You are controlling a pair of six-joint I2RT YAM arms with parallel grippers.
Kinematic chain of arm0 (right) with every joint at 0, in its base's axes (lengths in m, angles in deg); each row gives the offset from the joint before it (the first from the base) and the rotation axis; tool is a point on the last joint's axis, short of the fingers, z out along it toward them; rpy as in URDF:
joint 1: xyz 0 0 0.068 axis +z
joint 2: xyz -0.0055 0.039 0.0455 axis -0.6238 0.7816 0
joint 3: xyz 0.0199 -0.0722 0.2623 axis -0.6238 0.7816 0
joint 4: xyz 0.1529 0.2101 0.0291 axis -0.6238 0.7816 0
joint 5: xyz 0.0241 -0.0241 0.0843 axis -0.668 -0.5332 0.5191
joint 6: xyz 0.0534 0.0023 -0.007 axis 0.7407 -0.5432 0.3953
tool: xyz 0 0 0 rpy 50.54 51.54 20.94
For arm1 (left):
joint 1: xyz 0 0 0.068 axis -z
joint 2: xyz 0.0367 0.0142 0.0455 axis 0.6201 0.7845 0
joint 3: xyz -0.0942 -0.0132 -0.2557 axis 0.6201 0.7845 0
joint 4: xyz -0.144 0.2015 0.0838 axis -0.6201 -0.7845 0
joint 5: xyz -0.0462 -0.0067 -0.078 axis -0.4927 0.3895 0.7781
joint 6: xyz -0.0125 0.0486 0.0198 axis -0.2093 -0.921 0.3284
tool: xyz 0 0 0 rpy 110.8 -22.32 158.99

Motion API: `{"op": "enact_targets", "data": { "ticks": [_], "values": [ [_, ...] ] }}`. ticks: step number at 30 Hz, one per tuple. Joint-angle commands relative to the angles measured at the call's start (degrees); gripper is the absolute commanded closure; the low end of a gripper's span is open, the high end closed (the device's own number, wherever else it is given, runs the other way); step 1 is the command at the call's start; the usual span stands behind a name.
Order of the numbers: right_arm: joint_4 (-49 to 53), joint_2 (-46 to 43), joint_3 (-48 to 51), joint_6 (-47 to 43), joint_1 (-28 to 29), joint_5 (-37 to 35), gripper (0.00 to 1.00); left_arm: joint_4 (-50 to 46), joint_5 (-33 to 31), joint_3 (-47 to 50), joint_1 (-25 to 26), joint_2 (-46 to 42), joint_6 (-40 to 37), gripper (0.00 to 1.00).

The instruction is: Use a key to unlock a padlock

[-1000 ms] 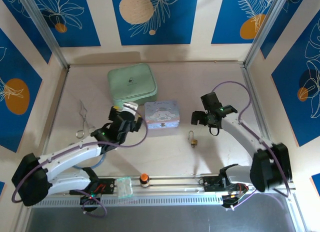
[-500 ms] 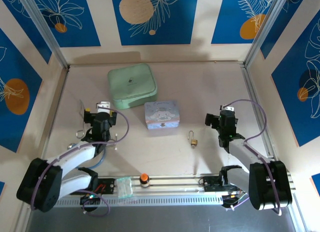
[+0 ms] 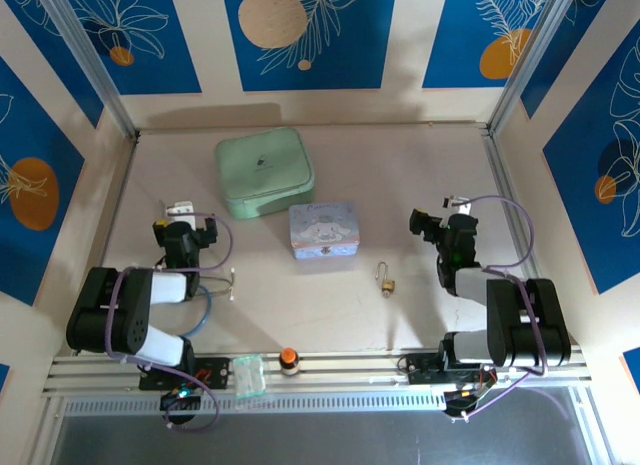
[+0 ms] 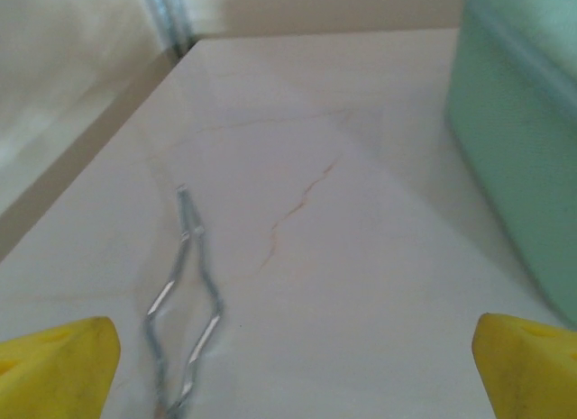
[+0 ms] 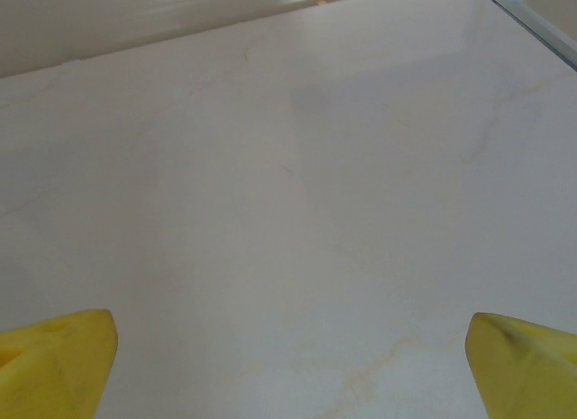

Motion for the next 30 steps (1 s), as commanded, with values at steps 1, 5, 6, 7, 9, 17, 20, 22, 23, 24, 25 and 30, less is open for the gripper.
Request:
{"op": "enact_targets", "data": {
  "ticks": [1,5,6,7,9,17,20,22,23,24,25,30],
  "values": [
    [-5.96,4.03,-2.39,-3.69,1.53,1.84,0.01,5.43,7.28,-0.25,-0.26,2.12,0.34,0.01],
    [-8.76,9.21,-3.45,-5.55,3.26,0.49,0.01,8.85,8.11,0.56,-0.17,4.74,-0.14,0.01],
    [-10.14,9.92,-3.32,-5.71,3.41,0.54,0.01,9.91,7.58,0.80,-0.20,5.15,0.25,0.01],
    [-9.37,9.42,-3.29,-5.44,3.09,0.85,0.00,11.73,7.80,0.90,-0.17,5.96,-0.28,0.01],
    [-9.09,9.76,-3.63,-5.18,2.68,1.52,0.00,8.39,8.80,-0.43,-0.17,5.50,-0.52,0.01],
    [-7.76,9.48,-4.02,-4.79,1.79,3.44,0.01,3.50,10.03,-3.23,0.26,5.80,-1.72,0.01],
    [-7.85,9.50,-3.99,-5.00,2.05,3.13,0.01,4.17,9.93,-2.92,0.42,5.75,-1.85,0.01],
    [-7.77,9.45,-4.08,-4.96,2.05,3.22,0.01,4.34,9.91,-2.78,0.44,5.67,-1.85,0.01],
    [-7.78,9.50,-4.09,-4.96,2.05,3.22,0.01,4.45,9.93,-2.83,0.45,5.73,-1.89,0.01],
    [-7.83,9.49,-3.98,-4.99,1.95,3.20,0.01,4.31,9.93,-2.86,0.45,5.74,-1.85,0.01],
    [-7.84,9.50,-4.07,-5.00,2.04,3.18,0.01,4.38,9.93,-2.87,0.42,5.74,-1.85,0.01],
    [-7.29,9.67,-4.36,-4.79,1.76,3.60,0.01,4.33,9.95,-2.82,0.45,5.71,-1.89,0.01]
  ]
}}
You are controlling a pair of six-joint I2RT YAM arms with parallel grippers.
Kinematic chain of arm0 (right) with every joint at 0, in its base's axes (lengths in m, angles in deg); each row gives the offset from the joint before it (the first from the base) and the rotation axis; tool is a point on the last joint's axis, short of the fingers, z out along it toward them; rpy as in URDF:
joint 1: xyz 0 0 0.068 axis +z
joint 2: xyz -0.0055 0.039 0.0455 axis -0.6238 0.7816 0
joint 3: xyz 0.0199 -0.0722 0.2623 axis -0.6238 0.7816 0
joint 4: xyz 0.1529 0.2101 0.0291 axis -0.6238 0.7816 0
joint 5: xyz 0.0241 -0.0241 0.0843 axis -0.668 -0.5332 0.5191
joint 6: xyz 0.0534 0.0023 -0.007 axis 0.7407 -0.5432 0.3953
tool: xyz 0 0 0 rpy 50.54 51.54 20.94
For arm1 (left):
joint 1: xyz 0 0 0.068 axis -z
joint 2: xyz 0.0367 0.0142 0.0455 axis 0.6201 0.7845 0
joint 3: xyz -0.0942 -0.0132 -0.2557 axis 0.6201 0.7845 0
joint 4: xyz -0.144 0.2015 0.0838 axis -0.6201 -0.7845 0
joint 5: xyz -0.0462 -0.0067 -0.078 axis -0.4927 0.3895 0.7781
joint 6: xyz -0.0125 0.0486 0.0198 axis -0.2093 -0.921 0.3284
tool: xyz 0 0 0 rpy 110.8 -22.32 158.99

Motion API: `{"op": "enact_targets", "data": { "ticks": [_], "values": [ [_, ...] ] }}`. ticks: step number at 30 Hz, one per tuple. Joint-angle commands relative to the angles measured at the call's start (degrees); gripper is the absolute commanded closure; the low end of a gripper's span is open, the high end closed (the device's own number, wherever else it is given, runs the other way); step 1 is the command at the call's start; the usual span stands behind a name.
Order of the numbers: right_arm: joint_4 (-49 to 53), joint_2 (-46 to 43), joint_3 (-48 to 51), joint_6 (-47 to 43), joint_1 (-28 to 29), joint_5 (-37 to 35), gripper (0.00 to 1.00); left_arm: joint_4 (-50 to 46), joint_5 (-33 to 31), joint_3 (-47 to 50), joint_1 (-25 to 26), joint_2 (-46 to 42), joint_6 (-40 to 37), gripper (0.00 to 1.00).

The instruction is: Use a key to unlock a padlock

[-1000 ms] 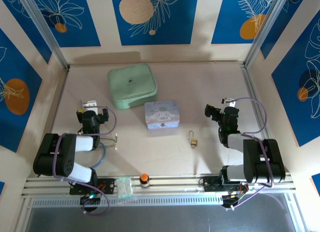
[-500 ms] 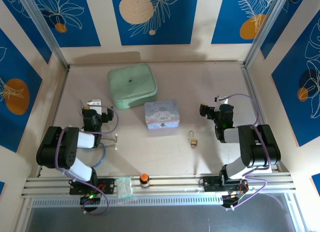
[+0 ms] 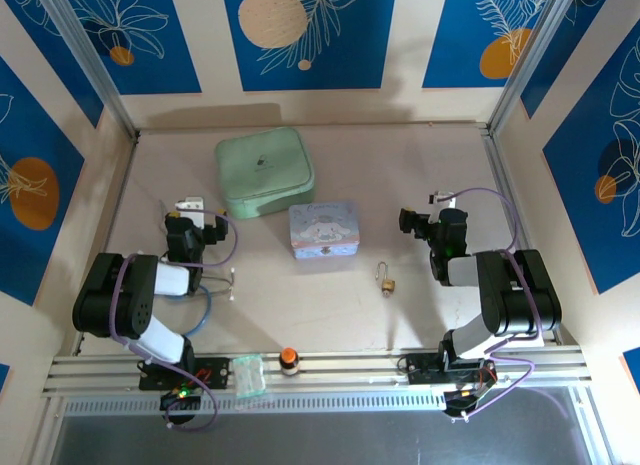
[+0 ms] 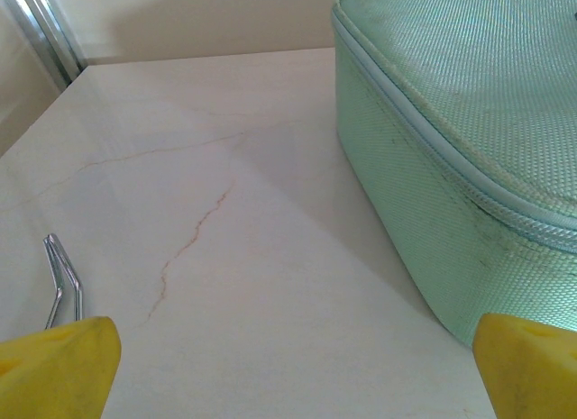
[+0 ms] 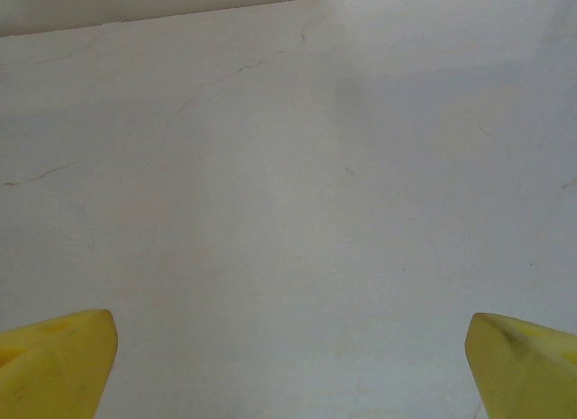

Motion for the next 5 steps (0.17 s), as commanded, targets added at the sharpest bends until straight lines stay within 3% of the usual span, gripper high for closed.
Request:
{"op": "enact_targets", "data": {
  "ticks": [1,3,5],
  "values": [
    [-0.67,0.17,-2.04,-0.76,-0.91,3.25,0.01,0.35,0.88,-0.49,0.31,0.44,-0.52,0.01],
    [0.31,0.22,-2.64,-2.14,-1.40,8.19,0.01,0.35,0.87,-0.49,0.32,0.39,-0.59,0.01],
    [-0.22,-0.01,-2.23,-2.24,-1.49,8.62,0.01,0.34,0.91,-0.49,0.30,0.43,-0.60,0.01]
  ]
}}
